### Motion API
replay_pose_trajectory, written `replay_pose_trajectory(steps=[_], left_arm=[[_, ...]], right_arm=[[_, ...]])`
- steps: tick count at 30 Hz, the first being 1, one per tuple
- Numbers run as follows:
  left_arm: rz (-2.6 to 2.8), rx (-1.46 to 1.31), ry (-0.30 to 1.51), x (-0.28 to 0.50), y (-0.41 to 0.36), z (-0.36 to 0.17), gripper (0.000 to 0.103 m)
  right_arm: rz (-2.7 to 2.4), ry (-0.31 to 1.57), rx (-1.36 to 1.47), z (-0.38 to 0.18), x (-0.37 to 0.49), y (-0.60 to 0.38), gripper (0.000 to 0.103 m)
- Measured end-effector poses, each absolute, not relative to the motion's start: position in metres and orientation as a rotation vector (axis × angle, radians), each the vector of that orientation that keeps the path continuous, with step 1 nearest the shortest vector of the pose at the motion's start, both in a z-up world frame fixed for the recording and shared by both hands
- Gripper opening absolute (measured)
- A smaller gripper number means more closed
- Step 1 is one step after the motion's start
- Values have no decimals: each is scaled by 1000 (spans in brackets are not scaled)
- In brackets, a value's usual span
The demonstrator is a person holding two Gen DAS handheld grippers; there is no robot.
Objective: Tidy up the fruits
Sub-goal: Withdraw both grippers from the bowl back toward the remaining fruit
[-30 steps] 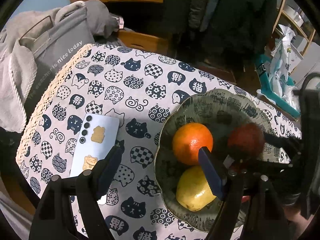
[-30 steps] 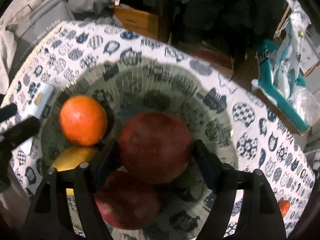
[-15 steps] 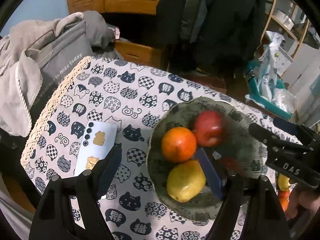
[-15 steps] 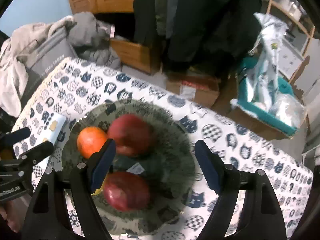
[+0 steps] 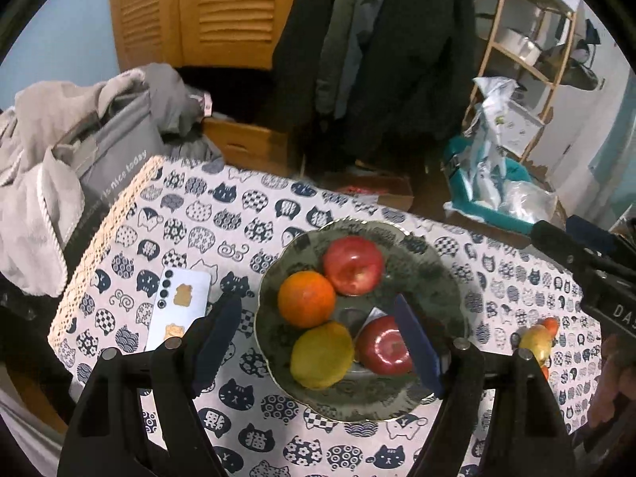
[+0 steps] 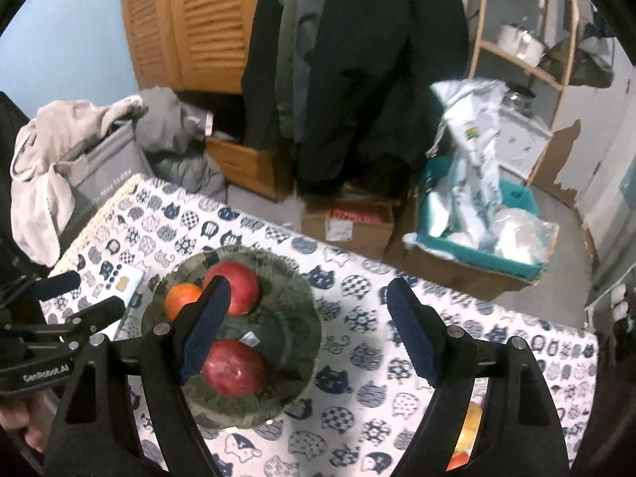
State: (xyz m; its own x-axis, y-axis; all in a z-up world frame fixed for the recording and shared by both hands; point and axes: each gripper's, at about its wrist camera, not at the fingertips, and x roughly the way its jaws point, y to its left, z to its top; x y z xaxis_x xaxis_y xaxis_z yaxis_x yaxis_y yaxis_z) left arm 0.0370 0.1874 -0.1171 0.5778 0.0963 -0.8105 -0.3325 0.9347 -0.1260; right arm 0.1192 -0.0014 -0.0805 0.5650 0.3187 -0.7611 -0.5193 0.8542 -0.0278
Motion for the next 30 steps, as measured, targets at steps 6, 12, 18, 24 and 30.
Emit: replay_pose_trajectory(steps=[6,12,18,24,30], left_arm=[[218,-257,894,28,172,-101,85],[174,-226,862,20,152,-83,85],[137,-201,837,14,134,-70,86],[102,-176,831,13,115,-65,87],[63,-153,840,18,93,-64,87]], right_arm=[[480,794,-265,-56,101,-28,81],[462,777,-252,-42,84,-59,81],[449,767,-242,-33,70,-87,81],[430,767,-213,-27,59,-119,81],[399,778,-182,-27,56,-149,81]])
